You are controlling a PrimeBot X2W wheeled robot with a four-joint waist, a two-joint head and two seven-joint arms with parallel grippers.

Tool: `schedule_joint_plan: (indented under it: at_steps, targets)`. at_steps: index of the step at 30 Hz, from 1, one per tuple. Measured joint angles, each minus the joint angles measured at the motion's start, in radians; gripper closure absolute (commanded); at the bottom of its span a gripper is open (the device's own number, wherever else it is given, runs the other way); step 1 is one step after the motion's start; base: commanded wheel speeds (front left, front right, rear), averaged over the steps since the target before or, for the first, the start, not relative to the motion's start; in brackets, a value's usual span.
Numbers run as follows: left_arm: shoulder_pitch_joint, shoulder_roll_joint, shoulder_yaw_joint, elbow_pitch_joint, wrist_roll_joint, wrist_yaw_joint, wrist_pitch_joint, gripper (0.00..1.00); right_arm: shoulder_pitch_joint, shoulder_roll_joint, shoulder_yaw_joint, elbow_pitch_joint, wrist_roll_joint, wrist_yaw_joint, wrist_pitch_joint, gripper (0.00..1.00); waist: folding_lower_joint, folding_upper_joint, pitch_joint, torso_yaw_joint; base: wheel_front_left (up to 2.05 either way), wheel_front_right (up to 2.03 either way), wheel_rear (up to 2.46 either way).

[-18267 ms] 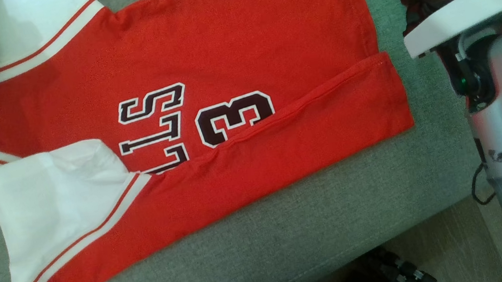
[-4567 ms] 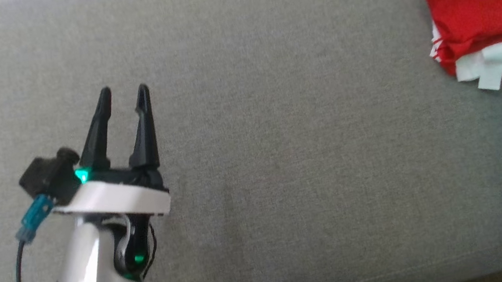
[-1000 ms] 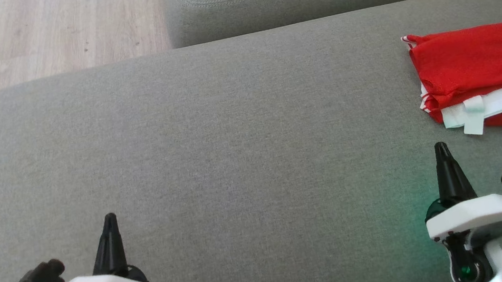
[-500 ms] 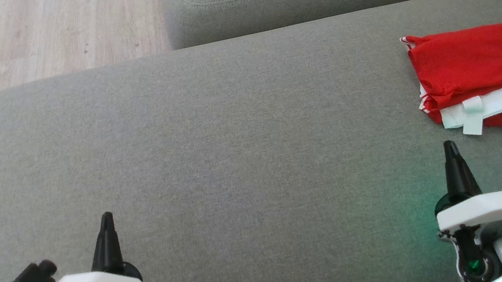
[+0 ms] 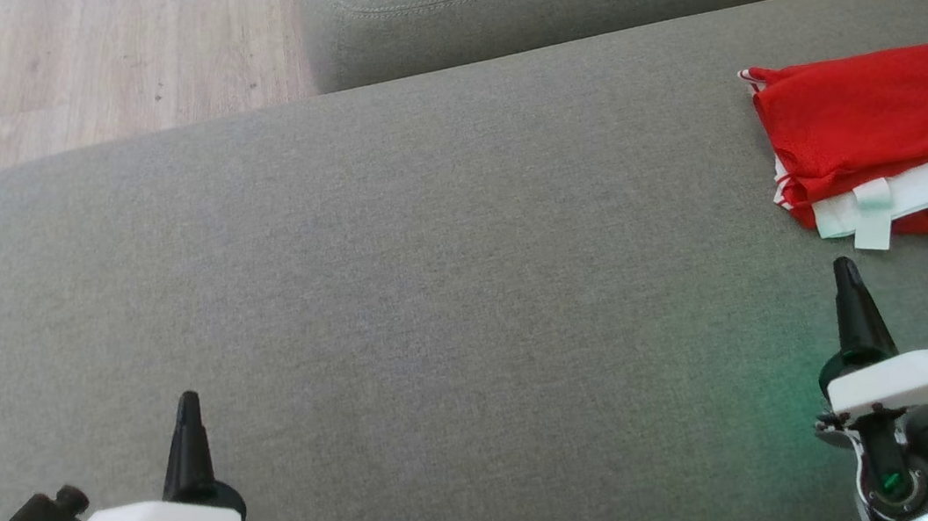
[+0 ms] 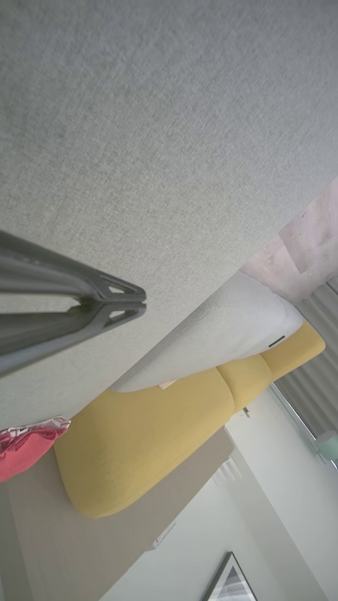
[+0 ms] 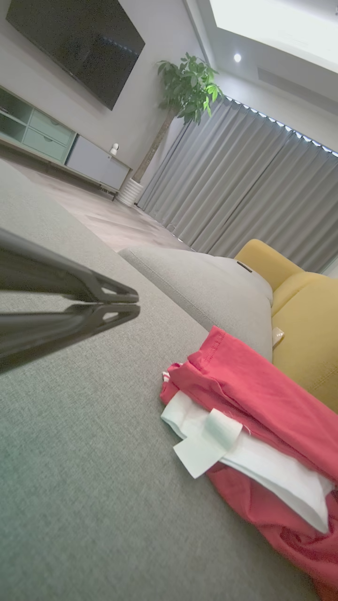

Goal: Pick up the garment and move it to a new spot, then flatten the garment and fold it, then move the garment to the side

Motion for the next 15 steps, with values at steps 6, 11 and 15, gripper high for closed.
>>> schedule_joint_plan:
  at_steps: [6, 11, 15]
  targets:
    - [-0.015, 0.000, 0.005, 0.001, -0.069, -0.006, 0.021, 1.00, 0.000, 0.000, -0.015, -0.008, 0.073, 0.000, 0.020, 1.00, 0.0000, 0.0000, -0.002, -0.001, 0.00, 0.00, 0.00]
    - [-0.015, 0.000, 0.011, 0.002, -0.118, -0.007, 0.034, 1.00, 0.000, 0.000, -0.022, -0.015, 0.124, 0.000, 0.031, 1.00, 0.0000, 0.0000, -0.003, -0.001, 0.00, 0.00, 0.00]
    - [-0.015, 0.000, 0.021, 0.002, -0.148, -0.007, 0.042, 1.00, 0.000, 0.000, -0.026, -0.016, 0.156, 0.000, 0.040, 1.00, 0.0000, 0.0000, -0.003, -0.002, 0.00, 0.00, 0.00]
